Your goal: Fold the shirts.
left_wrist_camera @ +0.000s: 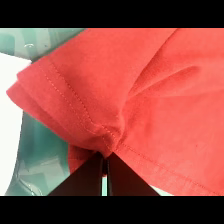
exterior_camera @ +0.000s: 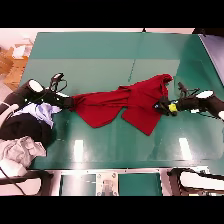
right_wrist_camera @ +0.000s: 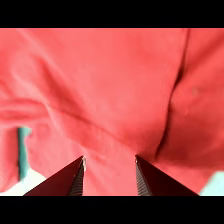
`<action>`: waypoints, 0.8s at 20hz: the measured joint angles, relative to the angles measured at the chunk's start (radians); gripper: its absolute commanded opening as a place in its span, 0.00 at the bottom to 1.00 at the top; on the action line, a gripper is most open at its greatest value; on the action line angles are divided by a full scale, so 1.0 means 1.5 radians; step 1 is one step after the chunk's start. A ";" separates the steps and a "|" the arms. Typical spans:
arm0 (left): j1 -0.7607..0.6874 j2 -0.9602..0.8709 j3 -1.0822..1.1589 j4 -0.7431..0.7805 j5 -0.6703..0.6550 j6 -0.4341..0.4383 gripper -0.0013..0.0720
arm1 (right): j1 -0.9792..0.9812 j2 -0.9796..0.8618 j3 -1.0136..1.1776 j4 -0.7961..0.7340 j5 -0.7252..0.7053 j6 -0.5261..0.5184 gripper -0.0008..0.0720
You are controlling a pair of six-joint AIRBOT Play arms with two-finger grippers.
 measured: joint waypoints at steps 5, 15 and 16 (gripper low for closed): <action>0.000 0.000 0.000 0.000 0.001 0.007 0.05 | -0.061 -0.016 0.072 0.002 -0.010 -0.003 0.49; 0.000 0.000 0.000 0.001 0.005 0.009 0.05 | -0.042 -0.116 0.108 0.046 -0.077 -0.029 0.37; 0.000 0.000 0.000 0.001 0.005 0.009 0.05 | -0.038 -0.121 0.112 0.055 -0.082 -0.032 0.36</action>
